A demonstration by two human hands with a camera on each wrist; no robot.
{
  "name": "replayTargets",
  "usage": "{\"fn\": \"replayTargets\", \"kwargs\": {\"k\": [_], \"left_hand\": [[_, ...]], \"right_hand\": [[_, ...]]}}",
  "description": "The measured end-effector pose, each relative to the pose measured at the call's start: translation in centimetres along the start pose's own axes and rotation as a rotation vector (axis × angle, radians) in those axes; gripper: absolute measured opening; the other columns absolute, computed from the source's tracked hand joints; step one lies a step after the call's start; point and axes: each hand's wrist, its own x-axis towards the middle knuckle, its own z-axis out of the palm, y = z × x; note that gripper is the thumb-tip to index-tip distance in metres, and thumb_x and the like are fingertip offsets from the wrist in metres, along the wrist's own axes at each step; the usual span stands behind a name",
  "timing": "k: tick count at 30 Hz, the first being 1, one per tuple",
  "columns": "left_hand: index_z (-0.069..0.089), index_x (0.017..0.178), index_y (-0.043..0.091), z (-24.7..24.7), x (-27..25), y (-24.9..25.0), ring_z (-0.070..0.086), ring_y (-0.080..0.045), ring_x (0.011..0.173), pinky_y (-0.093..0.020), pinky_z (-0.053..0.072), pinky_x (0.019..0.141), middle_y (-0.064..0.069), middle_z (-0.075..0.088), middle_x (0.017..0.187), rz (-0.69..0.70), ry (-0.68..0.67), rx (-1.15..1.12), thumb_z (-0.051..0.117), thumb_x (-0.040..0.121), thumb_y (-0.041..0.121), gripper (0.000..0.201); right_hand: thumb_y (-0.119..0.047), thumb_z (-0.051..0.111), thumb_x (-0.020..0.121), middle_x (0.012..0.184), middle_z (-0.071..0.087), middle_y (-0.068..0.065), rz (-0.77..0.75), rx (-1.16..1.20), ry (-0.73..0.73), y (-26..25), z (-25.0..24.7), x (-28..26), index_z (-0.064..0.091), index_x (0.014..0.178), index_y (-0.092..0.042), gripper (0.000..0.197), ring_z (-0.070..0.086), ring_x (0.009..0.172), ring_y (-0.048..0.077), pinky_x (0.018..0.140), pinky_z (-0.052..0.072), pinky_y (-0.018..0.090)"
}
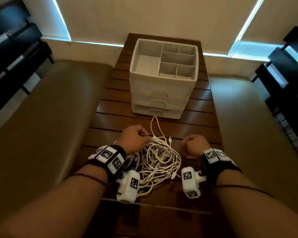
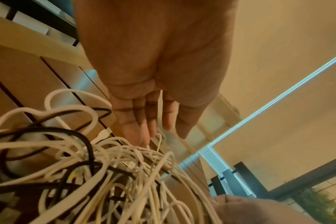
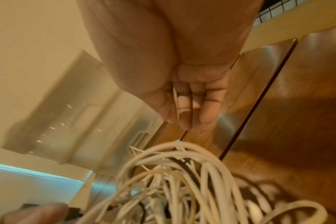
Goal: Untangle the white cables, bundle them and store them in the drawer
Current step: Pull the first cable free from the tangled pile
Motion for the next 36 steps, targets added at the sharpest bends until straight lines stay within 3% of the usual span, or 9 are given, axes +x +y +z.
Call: {"fn": "replayTargets", "kwargs": {"k": [4,10,14,20,24,27,31,34,36], "left_hand": [[0.066,0.083,0.019,0.4,1.8,0.5,0.065,-0.02,0.088,-0.037,0.056,0.081,0.001,0.068,0.09,0.015,0.029,0.286,0.075,0.08,0.028,0.014],[0.068,0.083,0.019,0.2,2.9,-0.2,0.066,-0.017,0.086,-0.035,0.056,0.079,0.001,0.071,0.088,0.022,-0.06,0.469,0.074,0.081,0.027,0.009],[0.068,0.082,0.019,-0.1,3.2,0.0,0.064,-0.015,0.083,-0.032,0.054,0.076,0.003,0.07,0.085,0.047,-0.075,0.463,0.072,0.083,0.03,0.011],[0.075,0.089,0.016,-0.3,3.6,3.0,0.068,-0.014,0.082,-0.036,0.055,0.078,0.001,0.073,0.085,0.117,-0.052,0.122,0.066,0.088,0.041,0.026],[0.074,0.094,0.012,1.0,2.1,5.6,0.066,-0.011,0.077,-0.03,0.054,0.069,-0.006,0.074,0.087,0.16,-0.205,-0.148,0.061,0.093,0.035,0.026],[0.074,0.089,0.009,1.4,1.4,7.3,0.067,-0.013,0.068,-0.027,0.054,0.062,-0.011,0.073,0.078,0.167,-0.107,-0.38,0.059,0.096,0.021,0.021],[0.072,0.09,0.001,0.6,1.0,7.8,0.064,-0.036,0.075,-0.051,0.052,0.073,-0.03,0.07,0.088,0.077,-0.029,-0.539,0.058,0.096,0.023,0.027],[0.067,0.082,0.005,0.0,0.1,8.4,0.065,-0.033,0.079,-0.05,0.051,0.079,-0.019,0.07,0.08,0.087,-0.006,-0.598,0.051,0.099,0.025,0.03],[0.059,0.083,0.009,-1.4,-0.1,10.0,0.068,-0.028,0.079,-0.047,0.054,0.081,-0.009,0.07,0.076,0.139,0.0,-0.739,0.044,0.102,0.029,0.031]], "right_hand": [[-0.012,0.055,0.091,0.088,0.058,0.01,0.096,-0.134,-0.071,-0.6,0.9,1.7,0.051,0.071,-0.015,0.021,0.057,0.063,0.018,0.063,0.055,0.03],[-0.034,0.054,0.094,0.111,0.067,0.015,-0.03,-0.645,-0.088,-1.9,4.1,3.4,0.067,0.105,-0.001,0.037,0.064,0.103,0.03,0.076,0.048,0.03],[-0.031,0.058,0.092,0.091,0.067,0.011,-0.06,-0.607,-0.113,-1.8,5.3,4.1,0.069,0.093,-0.001,0.032,0.066,0.091,0.031,0.066,0.042,0.026],[-0.019,0.065,0.087,0.072,0.066,0.0,-0.286,-0.185,0.058,-3.5,2.2,1.9,0.064,0.077,-0.009,0.015,0.063,0.069,0.016,0.052,0.042,0.019],[-0.019,0.065,0.087,0.079,0.069,0.008,-0.464,0.035,0.002,-6.4,0.7,-1.5,0.062,0.083,-0.014,0.008,0.068,0.073,0.025,0.068,0.057,0.043],[-0.009,0.069,0.084,0.078,0.068,0.008,-0.495,0.143,0.058,-7.7,0.6,-2.8,0.059,0.082,-0.013,0.01,0.067,0.07,0.02,0.063,0.057,0.036],[0.011,0.063,0.082,0.081,0.065,0.01,-0.441,0.516,-0.249,-7.7,1.0,-4.0,0.052,0.1,-0.006,0.027,0.065,0.064,0.011,0.056,0.05,0.019],[-0.002,0.065,0.085,0.077,0.069,0.007,-0.396,0.397,-0.347,-7.3,1.3,-3.9,0.052,0.097,-0.012,0.02,0.062,0.07,0.023,0.059,0.045,0.028],[-0.011,0.067,0.085,0.072,0.069,0.0,-0.368,0.197,-0.389,-6.1,1.7,-3.7,0.053,0.088,-0.015,0.014,0.063,0.065,0.016,0.058,0.044,0.026]]}}
